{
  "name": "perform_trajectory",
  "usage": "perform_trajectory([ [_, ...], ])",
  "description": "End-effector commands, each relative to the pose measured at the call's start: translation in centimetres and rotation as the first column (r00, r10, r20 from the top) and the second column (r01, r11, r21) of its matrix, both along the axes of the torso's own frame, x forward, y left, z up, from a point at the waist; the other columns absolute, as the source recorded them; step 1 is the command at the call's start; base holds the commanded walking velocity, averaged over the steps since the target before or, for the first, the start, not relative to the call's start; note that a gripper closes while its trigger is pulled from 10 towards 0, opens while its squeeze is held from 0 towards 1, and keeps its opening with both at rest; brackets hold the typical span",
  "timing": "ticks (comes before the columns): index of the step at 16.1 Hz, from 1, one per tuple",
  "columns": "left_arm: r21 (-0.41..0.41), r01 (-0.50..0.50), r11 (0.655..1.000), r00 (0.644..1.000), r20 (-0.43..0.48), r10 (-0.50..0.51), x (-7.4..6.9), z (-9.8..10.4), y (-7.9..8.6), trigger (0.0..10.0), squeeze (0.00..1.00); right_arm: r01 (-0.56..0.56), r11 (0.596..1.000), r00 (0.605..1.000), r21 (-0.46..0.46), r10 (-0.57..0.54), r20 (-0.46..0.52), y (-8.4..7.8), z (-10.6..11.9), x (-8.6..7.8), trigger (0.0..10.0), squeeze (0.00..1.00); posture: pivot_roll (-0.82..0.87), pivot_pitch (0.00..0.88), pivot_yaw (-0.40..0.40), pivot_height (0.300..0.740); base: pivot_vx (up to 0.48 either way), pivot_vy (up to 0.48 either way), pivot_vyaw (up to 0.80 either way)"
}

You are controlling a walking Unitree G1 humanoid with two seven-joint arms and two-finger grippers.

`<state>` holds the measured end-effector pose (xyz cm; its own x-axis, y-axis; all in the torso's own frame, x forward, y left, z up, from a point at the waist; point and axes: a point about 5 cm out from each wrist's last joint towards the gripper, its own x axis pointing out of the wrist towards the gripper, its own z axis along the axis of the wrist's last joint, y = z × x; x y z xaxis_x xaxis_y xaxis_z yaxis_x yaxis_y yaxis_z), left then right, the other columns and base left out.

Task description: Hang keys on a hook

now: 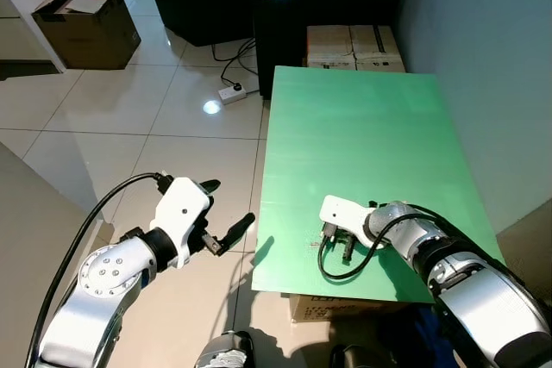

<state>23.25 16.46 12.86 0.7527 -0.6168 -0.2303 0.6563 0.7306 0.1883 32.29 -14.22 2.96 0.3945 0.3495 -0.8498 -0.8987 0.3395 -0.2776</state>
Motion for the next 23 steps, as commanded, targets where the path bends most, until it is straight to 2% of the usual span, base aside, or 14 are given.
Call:
perform_trajectory([
  [1, 0.003, 0.008, 1.0, 1.0, -0.006, -0.008, -0.1, 0.0, 0.1, 10.0, 0.0, 0.015, 1.0, 1.0, 0.007, -0.015, -0.021, -0.4, -0.1, -0.1, 0.0, 0.0, 0.09, 0.114, 0.06, 0.74, 0.0, 0.0, 0.0],
  [6, -0.014, 0.035, 0.999, 0.999, -0.009, -0.035, 0.0, -0.4, -0.8, 10.0, 0.0, 0.072, 0.995, 0.997, 0.067, -0.069, -0.04, -1.0, -0.1, -0.2, 0.0, 0.0, 0.05, 0.086, 0.066, 0.74, 0.0, 0.0, 0.0],
  [9, -0.05, -0.003, 0.999, 1.0, 0.019, 0.004, 1.3, -0.1, -1.2, 10.0, 0.0, 0.138, 0.969, 0.99, 0.203, -0.133, -0.038, -1.3, 1.2, 0.6, 0.0, 0.0, 0.01, 0.096, 0.058, 0.74, 0.0, 0.0, 0.0],
  [11, -0.059, -0.005, 0.998, 1.0, 0.023, 0.006, 1.5, -0.3, -1.6, 10.0, 0.0, 0.208, 0.925, 0.977, 0.319, -0.213, -0.018, -1.8, 2.3, 1.3, 0.0, 0.0, 0.0, 0.086, 0.051, 0.74, 0.0, 0.0, 0.0],
  [12, -0.071, -0.007, 0.997, 1.0, 0.022, 0.008, 1.4, -0.4, -1.8, 10.0, 0.0, 0.247, 0.886, 0.965, 0.392, -0.263, -0.013, -1.9, 2.6, 1.5, 0.0, 0.0, -0.01, 0.085, 0.05, 0.74, 0.0, 0.0, 0.0],
  [13, -0.072, -0.01, 0.997, 1.0, 0.024, 0.011, 1.4, -0.4, -1.9, 10.0, 0.0, 0.254, 0.868, 0.961, 0.427, -0.277, -0.007, -1.8, 2.6, 1.4, 0.0, 0.0, -0.01, 0.087, 0.049, 0.74, 0.0, 0.0, 0.0],
  [15, -0.059, -0.065, 0.996, 0.996, 0.05, 0.068, 1.7, -0.7, -1.7, 10.0, 0.0, 0.246, 0.824, 0.949, 0.51, -0.313, 0.047, -1.6, 2.8, 1.1, 0.0, 0.0, -0.02, 0.08, 0.041, 0.74, 0.0, 0.0, 0.0],
  [17, -0.072, -0.111, 0.991, 0.991, 0.067, 0.116, 1.5, -0.9, -1.7, 10.0, 0.0, 0.235, 0.775, 0.935, 0.586, -0.345, 0.082, -1.2, 2.8, -0.1, 0.0, 0.0, -0.03, 0.074, 0.039, 0.74, 0.0, 0.0, 0.0],
  [18, -0.088, -0.133, 0.987, 0.988, 0.068, 0.14, 1.3, -1.2, -2.2, 10.0, 0.0, 0.233, 0.734, 0.912, 0.638, -0.393, 0.118, -1.1, 2.8, -1.2, 4.7, 0.0, -0.03, 0.069, 0.043, 0.74, 0.0, 0.0, 0.0],
  [19, -0.101, -0.151, 0.983, 0.985, 0.071, 0.159, 1.1, -1.3, -2.4, 10.0, 0.0, 0.251, 0.7, 0.869, 0.668, -0.467, 0.163, -1.4, 2.9, -1.8, 10.0, 0.0, -0.04, 0.064, 0.047, 0.74, 0.0, 0.0, 0.0],
  [20, -0.1, -0.166, 0.981, 0.982, 0.072, 0.173, 1.0, -1.5, -2.4, 10.0, 0.0, 0.274, 0.675, 0.852, 0.685, -0.501, 0.153, -1.5, 2.9, -2.1, 10.0, 0.0, -0.05, 0.062, 0.055, 0.74, 0.0, 0.0, 0.0],
  [21, -0.103, -0.197, 0.975, 0.977, 0.063, 0.204, 0.8, -1.9, -2.1, 10.0, 0.0, 0.304, 0.633, 0.83, 0.712, -0.543, 0.128, -1.6, 2.9, -3.1, 10.0, 0.0, -0.07, 0.062, 0.059, 0.74, 0.0, 0.0, 0.0],
  [22, -0.098, -0.207, 0.973, 0.977, 0.039, 0.212, 0.3, -2.6, -1.9, 10.0, 0.0, 0.36, 0.614, 0.801, 0.703, -0.589, 0.104, -1.6, 2.3, -4.4, 10.0, 1.0, -0.08, 0.056, 0.06, 0.74, 0.0, 0.0, 0.0],
  [23, -0.097, -0.206, 0.974, 0.977, 0.037, 0.21, 0.2, -2.7, -1.8, 10.0, 0.0, 0.379, 0.614, 0.797, 0.692, -0.597, 0.092, -1.6, 2.1, -4.8, 10.0, 1.0, -0.08, 0.056, 0.06, 0.74, 0.0, 0.0, 0.0],
])
